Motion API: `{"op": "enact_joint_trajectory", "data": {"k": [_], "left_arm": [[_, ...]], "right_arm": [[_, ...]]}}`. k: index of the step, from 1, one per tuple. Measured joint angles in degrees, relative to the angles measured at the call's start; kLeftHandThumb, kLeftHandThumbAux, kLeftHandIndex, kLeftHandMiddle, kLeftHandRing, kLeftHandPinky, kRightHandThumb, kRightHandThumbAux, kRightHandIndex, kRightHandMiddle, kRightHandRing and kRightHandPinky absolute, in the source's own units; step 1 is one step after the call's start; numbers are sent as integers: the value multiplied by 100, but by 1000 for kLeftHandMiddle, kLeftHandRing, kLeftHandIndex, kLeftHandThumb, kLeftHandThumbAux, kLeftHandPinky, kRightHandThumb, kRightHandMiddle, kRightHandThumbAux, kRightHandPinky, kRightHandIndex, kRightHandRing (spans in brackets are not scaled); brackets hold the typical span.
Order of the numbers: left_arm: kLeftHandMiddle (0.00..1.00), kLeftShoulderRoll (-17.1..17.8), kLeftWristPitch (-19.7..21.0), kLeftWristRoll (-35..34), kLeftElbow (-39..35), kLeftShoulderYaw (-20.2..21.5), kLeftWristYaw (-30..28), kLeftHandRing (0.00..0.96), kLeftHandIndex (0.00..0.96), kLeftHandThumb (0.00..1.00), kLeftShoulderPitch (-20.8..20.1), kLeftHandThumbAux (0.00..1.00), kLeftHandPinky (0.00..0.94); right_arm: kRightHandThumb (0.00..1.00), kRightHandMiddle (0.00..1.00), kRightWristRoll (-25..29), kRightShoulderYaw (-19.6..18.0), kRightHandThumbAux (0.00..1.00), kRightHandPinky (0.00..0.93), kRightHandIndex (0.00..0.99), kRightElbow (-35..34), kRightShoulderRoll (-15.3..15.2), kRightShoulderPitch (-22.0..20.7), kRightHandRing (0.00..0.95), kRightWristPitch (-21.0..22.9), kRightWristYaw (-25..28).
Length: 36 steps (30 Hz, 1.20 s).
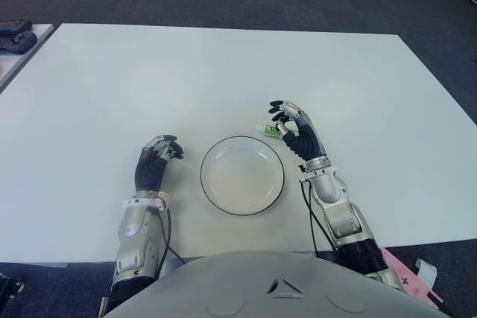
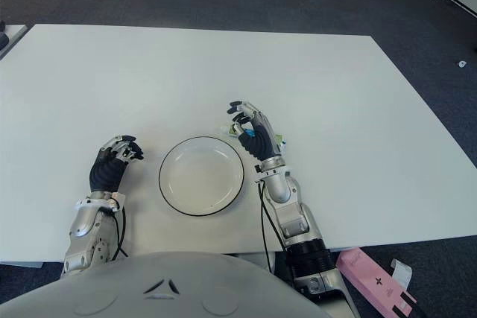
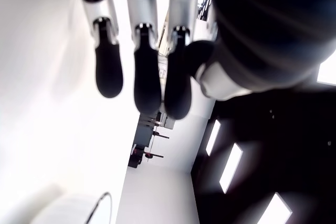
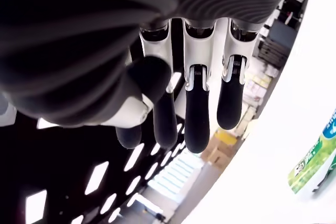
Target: Put the toothpaste on the table into the plate.
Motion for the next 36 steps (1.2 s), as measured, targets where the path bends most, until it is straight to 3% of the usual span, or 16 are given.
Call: {"op": "enact_joint_trajectory", "data": {"k": [2, 4, 8, 16, 25, 36], "left_arm": [[571, -1, -25, 2, 17, -3, -11, 554, 436, 713, -4, 718, 525], [572, 4, -49, 6, 38, -9, -31, 555, 437, 713, -14, 718, 527], [573, 9, -55, 6, 51, -31, -45, 555, 437, 713, -13, 718, 530], [572, 14, -176, 10, 112, -68, -45, 554, 437, 713, -16, 719, 531], [580, 9, -150, 5, 70, -111, -44, 565, 437, 715, -2, 717, 544], [571, -55, -143, -47, 54, -117, -44, 556, 437, 716, 15, 718, 529]], "right_arm": [[646, 79, -80, -16, 371, 148, 100, -74, -147, -25, 97, 202, 291], [600, 32, -348, -25, 321, 62, 40, -103, -501, -89, 39, 507, 675], [569, 8, -1044, -44, 262, 16, 10, -108, -1050, -230, 10, 1035, 961], [567, 0, -2202, 217, 192, 0, 0, -16, -1703, -662, 0, 1700, 1532], [607, 0, -2469, 529, 173, 0, 0, 398, -2069, -1046, 0, 1707, 2098], [621, 0, -2480, 784, 157, 0, 0, 1111, -2434, -1458, 0, 1224, 2155]]}}
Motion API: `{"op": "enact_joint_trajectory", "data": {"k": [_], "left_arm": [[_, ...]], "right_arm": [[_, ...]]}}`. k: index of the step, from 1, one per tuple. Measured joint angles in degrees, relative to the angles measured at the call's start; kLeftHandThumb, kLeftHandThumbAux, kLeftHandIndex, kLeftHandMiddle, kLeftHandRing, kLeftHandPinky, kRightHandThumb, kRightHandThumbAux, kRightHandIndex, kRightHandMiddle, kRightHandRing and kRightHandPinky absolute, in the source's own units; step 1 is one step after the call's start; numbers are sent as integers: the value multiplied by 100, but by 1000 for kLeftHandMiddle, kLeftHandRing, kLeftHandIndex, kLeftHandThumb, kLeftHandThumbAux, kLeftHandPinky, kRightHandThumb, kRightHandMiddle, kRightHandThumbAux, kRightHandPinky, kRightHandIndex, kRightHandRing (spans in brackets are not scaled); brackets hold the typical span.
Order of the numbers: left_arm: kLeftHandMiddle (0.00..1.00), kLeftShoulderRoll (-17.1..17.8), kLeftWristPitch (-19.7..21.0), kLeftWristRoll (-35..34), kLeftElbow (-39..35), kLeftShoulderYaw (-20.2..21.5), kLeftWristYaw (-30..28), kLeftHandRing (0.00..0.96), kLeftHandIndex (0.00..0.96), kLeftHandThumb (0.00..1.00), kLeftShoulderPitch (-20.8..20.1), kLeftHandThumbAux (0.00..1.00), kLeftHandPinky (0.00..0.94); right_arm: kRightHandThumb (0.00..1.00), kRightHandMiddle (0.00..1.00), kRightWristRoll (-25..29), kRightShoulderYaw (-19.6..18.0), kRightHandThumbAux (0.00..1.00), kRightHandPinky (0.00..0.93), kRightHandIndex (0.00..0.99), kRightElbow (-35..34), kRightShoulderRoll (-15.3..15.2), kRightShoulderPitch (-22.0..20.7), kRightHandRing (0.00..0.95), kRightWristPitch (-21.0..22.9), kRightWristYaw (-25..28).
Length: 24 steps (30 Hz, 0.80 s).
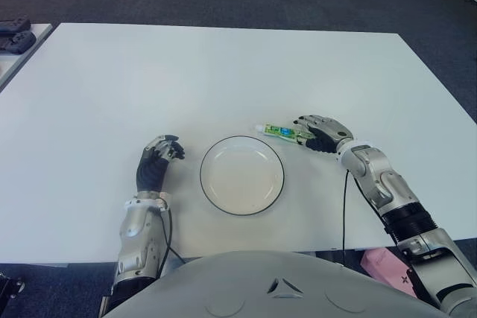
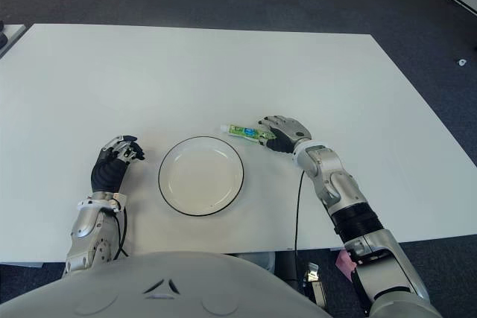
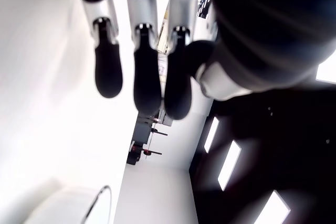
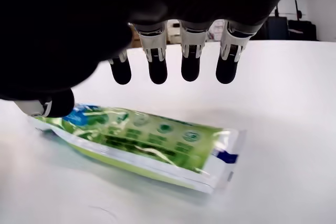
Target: Put the toothpaste on the table into the plate.
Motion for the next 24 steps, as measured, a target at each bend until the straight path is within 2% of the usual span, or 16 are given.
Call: {"op": "enact_joint_trajectory", "data": {"k": [24], "left_arm": [[583, -48, -57, 41, -33, -34, 11, 571, 436, 716, 63, 717, 542]], "right_arm": [[624, 0, -495, 687, 152, 0, 0, 876, -501, -904, 0, -959, 30]]}}
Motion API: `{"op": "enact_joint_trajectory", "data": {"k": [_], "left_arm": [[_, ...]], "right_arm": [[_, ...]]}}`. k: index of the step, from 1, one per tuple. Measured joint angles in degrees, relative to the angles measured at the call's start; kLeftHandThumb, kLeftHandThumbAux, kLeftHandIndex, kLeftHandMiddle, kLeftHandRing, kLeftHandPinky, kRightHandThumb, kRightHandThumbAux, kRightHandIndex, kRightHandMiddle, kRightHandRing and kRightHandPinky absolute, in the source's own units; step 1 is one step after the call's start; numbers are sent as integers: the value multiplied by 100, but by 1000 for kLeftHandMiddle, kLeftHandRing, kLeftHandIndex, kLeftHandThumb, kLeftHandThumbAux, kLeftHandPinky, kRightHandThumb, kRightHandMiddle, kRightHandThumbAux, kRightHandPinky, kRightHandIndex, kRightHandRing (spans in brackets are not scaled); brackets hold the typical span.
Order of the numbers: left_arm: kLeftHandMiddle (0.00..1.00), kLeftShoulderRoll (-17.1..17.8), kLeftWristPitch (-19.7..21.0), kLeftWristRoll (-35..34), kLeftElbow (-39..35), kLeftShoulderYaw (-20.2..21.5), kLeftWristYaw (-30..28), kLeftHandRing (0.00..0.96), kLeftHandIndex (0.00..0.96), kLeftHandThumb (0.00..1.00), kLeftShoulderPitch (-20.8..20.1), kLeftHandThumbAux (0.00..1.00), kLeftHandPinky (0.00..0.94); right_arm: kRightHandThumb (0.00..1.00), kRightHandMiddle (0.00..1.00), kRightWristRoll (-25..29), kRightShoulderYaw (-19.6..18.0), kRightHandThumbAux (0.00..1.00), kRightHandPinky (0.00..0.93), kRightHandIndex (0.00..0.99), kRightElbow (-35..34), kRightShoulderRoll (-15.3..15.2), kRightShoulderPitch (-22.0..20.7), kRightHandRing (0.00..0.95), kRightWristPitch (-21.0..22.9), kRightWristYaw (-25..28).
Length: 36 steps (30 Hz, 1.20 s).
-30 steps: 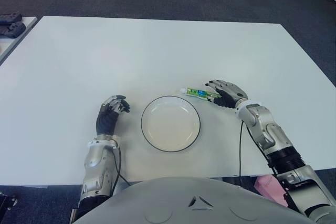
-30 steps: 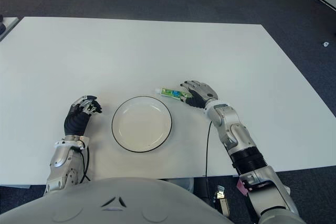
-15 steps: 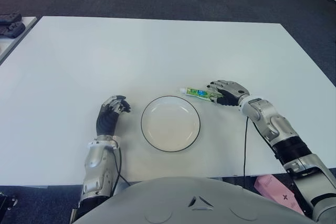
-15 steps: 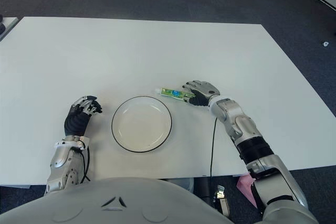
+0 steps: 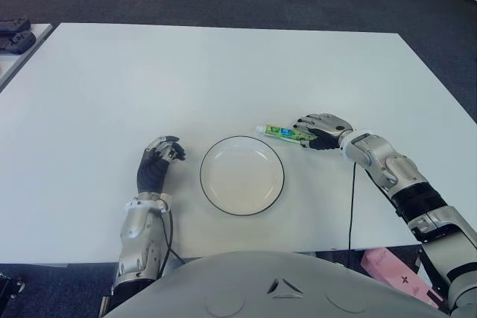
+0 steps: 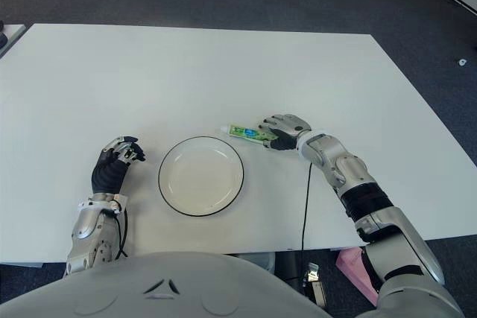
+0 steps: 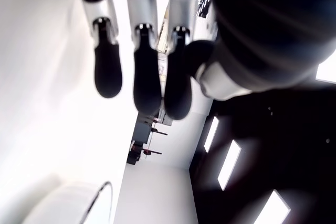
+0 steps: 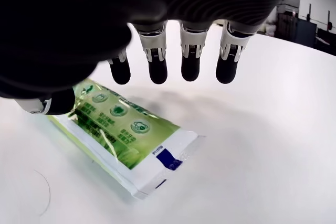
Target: Put the toothpaste on the table into the plate.
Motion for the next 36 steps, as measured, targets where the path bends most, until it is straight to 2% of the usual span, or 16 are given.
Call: {"op": "enact_joint_trajectory", "data": {"k": [10, 20, 24, 36], "left_arm": [[587, -31, -67, 17, 28, -10, 1, 576, 436, 717, 17, 717, 549], [579, -93, -92, -2, 30, 7, 9, 569, 435, 716, 38, 718, 541], [577, -111, -160, -42, 40, 18, 7, 567, 434, 715, 68, 718, 541], [582, -69, -318, -115, 146, 36, -111, 568, 435, 716, 83, 717, 536]], "right_arm": [[620, 0, -259, 282, 153, 0, 0, 244, -31, -292, 0, -178, -71], [597, 0, -474, 444, 160, 0, 0, 160, 51, -249, 0, -36, -229], [594, 0, -482, 382, 165, 0, 0, -188, 244, -37, 0, 435, -184], [591, 0, -332, 125, 171, 0, 0, -938, 1227, 798, 0, 1652, -322]]}}
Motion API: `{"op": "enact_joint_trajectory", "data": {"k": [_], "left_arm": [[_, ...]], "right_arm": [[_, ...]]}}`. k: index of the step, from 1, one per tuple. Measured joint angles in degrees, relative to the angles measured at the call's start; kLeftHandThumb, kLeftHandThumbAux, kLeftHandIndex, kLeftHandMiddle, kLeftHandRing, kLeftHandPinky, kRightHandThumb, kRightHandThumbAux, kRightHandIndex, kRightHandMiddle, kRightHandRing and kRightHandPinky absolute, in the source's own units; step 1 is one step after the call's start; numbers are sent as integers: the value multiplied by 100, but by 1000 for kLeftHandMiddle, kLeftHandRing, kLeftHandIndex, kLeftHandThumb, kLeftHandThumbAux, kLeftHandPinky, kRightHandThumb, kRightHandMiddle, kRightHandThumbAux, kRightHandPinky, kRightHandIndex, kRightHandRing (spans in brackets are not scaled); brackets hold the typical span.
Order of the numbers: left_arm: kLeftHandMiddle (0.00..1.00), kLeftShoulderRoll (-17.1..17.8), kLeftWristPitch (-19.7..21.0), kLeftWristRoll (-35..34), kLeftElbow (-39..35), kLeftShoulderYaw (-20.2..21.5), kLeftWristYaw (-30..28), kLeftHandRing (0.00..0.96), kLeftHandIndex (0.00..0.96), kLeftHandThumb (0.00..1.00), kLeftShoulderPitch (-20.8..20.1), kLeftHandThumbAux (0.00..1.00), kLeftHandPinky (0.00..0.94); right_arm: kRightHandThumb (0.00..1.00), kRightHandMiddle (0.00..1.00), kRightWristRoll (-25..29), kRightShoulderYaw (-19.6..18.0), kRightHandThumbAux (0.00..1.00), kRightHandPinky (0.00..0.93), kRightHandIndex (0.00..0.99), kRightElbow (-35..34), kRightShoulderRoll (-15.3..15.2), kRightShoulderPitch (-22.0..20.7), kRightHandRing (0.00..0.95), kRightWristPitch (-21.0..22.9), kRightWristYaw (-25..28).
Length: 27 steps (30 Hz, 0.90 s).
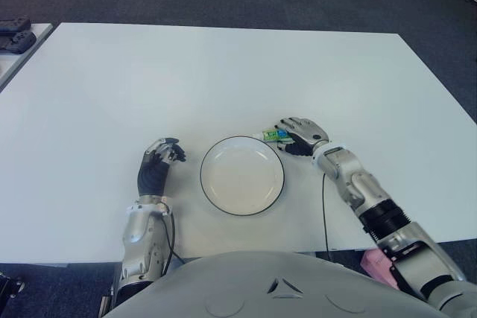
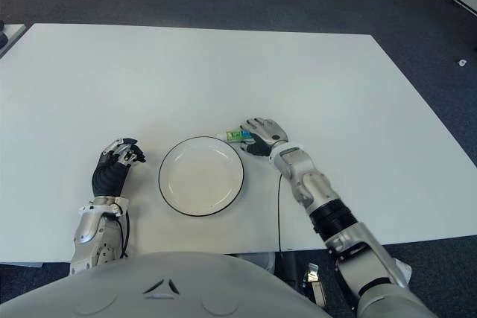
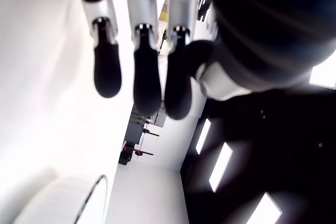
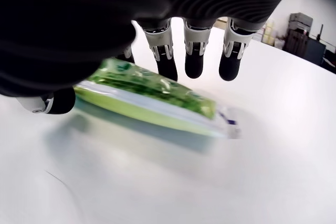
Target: Put the toothpaste on the table into the plate.
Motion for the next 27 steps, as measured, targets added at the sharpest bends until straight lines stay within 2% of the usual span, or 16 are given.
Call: {"op": "enact_joint_trajectory", "data": {"k": [3, 14, 27], "left_arm": [[587, 7, 5, 6, -19, -1, 0, 571, 435, 715, -1, 717, 538], [589, 72, 149, -82, -112, 10, -8, 570, 435, 712, 23, 718, 540], [584, 120, 164, -163, -113, 19, -74, 566, 434, 711, 44, 718, 537]], "right_arm": [[590, 0, 1, -44, 170, 0, 0, -87, 219, 151, 0, 287, -70], [588, 0, -11, -79, 164, 0, 0, -370, 714, 456, 0, 1101, -91], [583, 0, -172, -2, 155, 0, 0, -603, 1002, 696, 0, 1754, -110]]}}
